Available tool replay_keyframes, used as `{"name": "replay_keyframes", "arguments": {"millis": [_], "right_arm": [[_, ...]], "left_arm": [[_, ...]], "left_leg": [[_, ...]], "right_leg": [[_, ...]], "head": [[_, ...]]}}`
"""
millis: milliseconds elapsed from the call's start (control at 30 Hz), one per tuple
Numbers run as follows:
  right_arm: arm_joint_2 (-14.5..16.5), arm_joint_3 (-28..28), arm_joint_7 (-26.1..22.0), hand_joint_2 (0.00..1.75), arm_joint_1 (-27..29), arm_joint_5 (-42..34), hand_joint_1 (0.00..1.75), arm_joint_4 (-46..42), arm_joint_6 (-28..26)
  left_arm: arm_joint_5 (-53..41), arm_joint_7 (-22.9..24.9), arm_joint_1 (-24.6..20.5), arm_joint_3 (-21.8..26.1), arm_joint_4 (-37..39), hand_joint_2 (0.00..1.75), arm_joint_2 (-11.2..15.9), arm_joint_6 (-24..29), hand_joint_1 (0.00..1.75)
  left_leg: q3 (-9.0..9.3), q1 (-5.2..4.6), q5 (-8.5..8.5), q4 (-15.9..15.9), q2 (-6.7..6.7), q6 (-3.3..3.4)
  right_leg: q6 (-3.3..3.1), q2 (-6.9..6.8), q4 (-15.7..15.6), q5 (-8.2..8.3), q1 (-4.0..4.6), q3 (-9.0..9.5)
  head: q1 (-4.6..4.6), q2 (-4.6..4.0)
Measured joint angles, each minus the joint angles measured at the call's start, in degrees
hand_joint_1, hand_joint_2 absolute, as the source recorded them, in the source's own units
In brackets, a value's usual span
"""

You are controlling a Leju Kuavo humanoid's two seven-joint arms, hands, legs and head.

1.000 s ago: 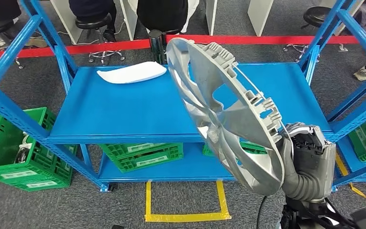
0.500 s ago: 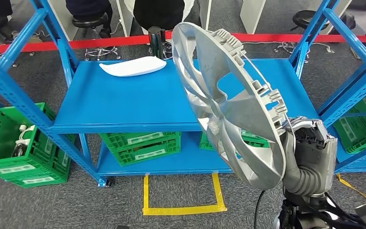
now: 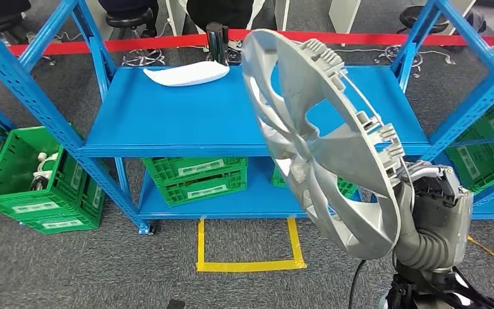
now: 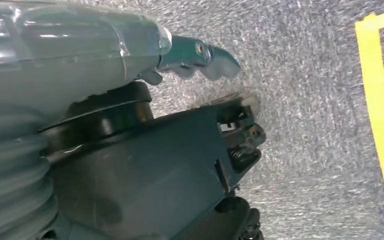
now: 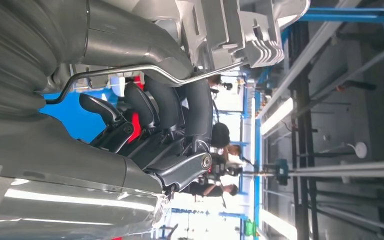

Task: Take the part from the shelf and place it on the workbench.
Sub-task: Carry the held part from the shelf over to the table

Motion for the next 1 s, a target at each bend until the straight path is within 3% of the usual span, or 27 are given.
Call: {"name": "replay_keyframes", "arguments": {"millis": [67, 133, 167, 200, 233, 300, 367, 400, 467, 500, 533, 633, 667, 700, 767, 833, 900, 933, 1000], "right_arm": [[0.02, -0.01, -0.09, 1.75, 0.01, -0.14, 1.75, 0.01, -0.01], [0.05, 0.01, -0.30, 1.75, 0.02, -0.32, 1.75, 0.09, 0.05], [0.08, 0.03, -0.39, 1.75, 0.01, -0.39, 1.75, 0.15, 0.09], [0.09, 0.05, -0.48, 1.75, 0.00, -0.44, 1.75, 0.24, 0.15], [0.11, 0.06, -0.58, 1.75, -0.02, -0.53, 1.75, 0.32, 0.28], [0.14, 0.09, -1.05, 1.75, -0.09, -1.11, 1.75, 0.53, 0.84], [0.18, 0.11, -2.13, 1.75, -0.35, -2.33, 1.75, 0.76, 1.66], [0.27, 0.12, -2.91, 1.75, -0.55, -3.09, 1.75, 0.95, 2.07], [0.61, 0.13, -4.62, 1.75, -0.87, -4.56, 1.75, 1.48, 2.71], [0.80, 0.13, -5.37, 1.75, -0.92, -5.15, 1.75, 1.76, 2.90], [0.97, 0.14, -6.01, 1.75, -0.90, -5.60, 1.75, 2.07, 3.03], [1.35, 0.15, -7.32, 1.75, -0.75, -6.55, 1.75, 2.95, 3.19], [1.48, 0.15, -7.69, 1.75, -0.69, -6.86, 1.75, 3.21, 3.21], [1.60, 0.16, -8.03, 1.75, -0.63, -7.16, 1.75, 3.48, 3.22], [1.83, 0.16, -8.61, 1.75, -0.59, -7.63, 1.75, 4.04, 3.25], [2.04, 0.15, -8.96, 1.75, -0.58, -7.87, 1.75, 4.60, 3.34], [2.22, 0.13, -9.28, 1.75, -0.64, -8.11, 1.75, 5.10, 3.45], [2.33, 0.13, -9.44, 1.75, -0.66, -8.22, 1.75, 5.34, 3.49], [2.63, 0.13, -9.74, 1.75, -0.66, -8.34, 1.75, 5.87, 3.56]], "left_arm": [[0.04, 0.26, 0.02, -0.01, 0.05, 1.75, 0.08, 0.01, 0.00], [0.10, 0.45, 0.00, -0.01, 0.11, 1.75, 0.19, 0.02, 0.00], [0.14, 0.54, -0.03, -0.01, 0.15, 1.75, 0.24, 0.03, 0.00], [0.21, 0.61, -0.04, -0.01, 0.17, 1.75, 0.29, 0.05, 0.00], [0.32, 0.63, -0.06, -0.01, 0.19, 1.75, 0.35, 0.13, 0.00], [0.65, 0.52, -0.13, -0.01, 0.21, 1.75, 0.45, 0.48, 0.00], [1.09, -0.05, -0.33, 0.00, 0.21, 1.75, 0.58, 0.86, 0.00], [1.31, -0.44, -0.43, 0.01, 0.21, 1.75, 0.65, 0.99, 0.00], [1.61, -0.93, -0.43, 0.01, 0.21, 1.75, 0.82, 1.15, 0.00], [1.69, -1.02, -0.38, 0.01, 0.22, 1.75, 0.92, 1.20, 0.00], [1.73, -1.03, -0.34, 0.01, 0.23, 1.75, 1.03, 1.22, 0.00], [1.63, -1.02, -0.37, 0.01, 0.23, 1.75, 1.34, 1.28, 0.00], [1.58, -1.01, -0.36, 0.01, 0.23, 1.75, 1.45, 1.31, 0.00], [1.52, -1.00, -0.34, 0.01, 0.23, 1.75, 1.56, 1.33, 0.00], [1.45, -1.01, -0.33, 0.01, 0.23, 1.75, 1.77, 1.40, 0.00], [1.34, -1.02, -0.36, 0.01, 0.21, 1.75, 1.87, 1.44, 0.00], [1.24, -1.08, -0.40, 0.01, 0.20, 1.75, 1.89, 1.45, 0.00], [1.21, -1.12, -0.39, 0.01, 0.20, 1.75, 1.93, 1.46, 0.00], [1.20, -1.17, -0.30, 0.01, 0.22, 1.75, 2.13, 1.48, 0.00]], "left_leg": [[-1.39, 0.23, -4.50, 3.84, -0.17, -0.74], [-3.10, 0.67, -10.09, 11.03, -0.27, -1.41], [-3.43, 0.90, -11.18, 14.06, -0.29, -1.67], [-3.05, 1.11, -10.82, 15.70, -0.30, -1.87], [-1.79, 1.32, -9.35, 15.47, -0.29, -2.03], [3.37, 1.68, -6.59, 9.86, -0.30, -2.17], [8.72, 1.72, -7.14, 2.15, -0.42, -1.86], [10.12, 1.65, -7.92, -0.28, -0.51, -1.63], [9.98, 1.55, -8.08, -1.45, -0.60, -0.78], [9.50, 1.55, -7.66, -1.49, -0.59, -0.24], [8.89, 1.55, -7.06, -1.51, -0.54, 0.40], [6.44, 1.22, -4.90, -1.49, -0.44, 1.45], [5.47, 1.00, -4.15, -1.43, -0.41, 1.56], [4.47, 0.77, -3.43, -1.34, -0.37, 1.65], [2.62, 0.33, -2.14, -1.16, -0.27, 1.68], [1.38, 0.00, -1.01, -1.01, -0.18, 1.56], [0.59, -0.25, 0.15, -0.91, 0.02, 1.20], [0.24, -0.33, 0.74, -0.92, 0.17, 0.97], [-0.66, -0.38, 1.06, -0.66, 0.30, 0.44]], "right_leg": [[-0.55, -0.21, -0.16, 1.29, -0.30, -1.25], [-0.72, -0.32, 0.14, 2.42, -0.28, -2.94], [-0.65, -0.38, 0.40, 2.96, -0.29, -3.89], [-0.54, -0.45, 0.75, 3.49, -0.31, -4.90], [-0.38, -0.50, 1.17, 3.95, -0.35, -5.92], [0.06, -0.54, 2.22, 4.65, -0.40, -7.77], [0.66, -0.54, 3.25, 5.25, -0.34, -8.96], [1.00, -0.57, 3.54, 5.63, -0.32, -9.34], [1.70, -0.60, 3.71, 6.36, -0.47, -9.83], [2.03, -0.52, 3.99, 5.90, -0.58, -10.15], [2.32, -0.43, 4.99, 4.35, -0.68, -10.54], [2.75, -0.23, 13.78, -4.21, -0.81, -12.23], [2.71, -0.21, 17.04, -5.71, -0.79, -12.48], [2.55, -0.20, 19.07, -5.74, -0.77, -12.20], [1.81, -0.15, 17.72, -2.81, -0.51, -9.36], [0.59, -0.01, 9.90, -0.76, 0.19, -3.42], [-0.26, 0.08, 2.32, -1.14, 0.77, 1.37], [-0.39, 0.10, 0.48, -1.35, 0.95, 2.23], [-0.70, -0.06, -0.47, -0.78, 0.75, 1.43]], "head": [[-0.52, 0.00], [-1.07, 0.00], [-1.22, 0.00], [-1.37, 0.00], [-1.55, 0.00], [-1.87, 0.00], [-2.02, 0.00], [-2.01, 0.00], [-1.90, 0.00], [-1.87, 0.00], [-1.70, 0.00], [-0.75, 0.00], [-0.44, 0.00], [-0.15, 0.00], [0.19, 0.00], [0.31, 0.00], [0.27, 0.00], [0.28, 0.00], [0.24, 0.00]]}}
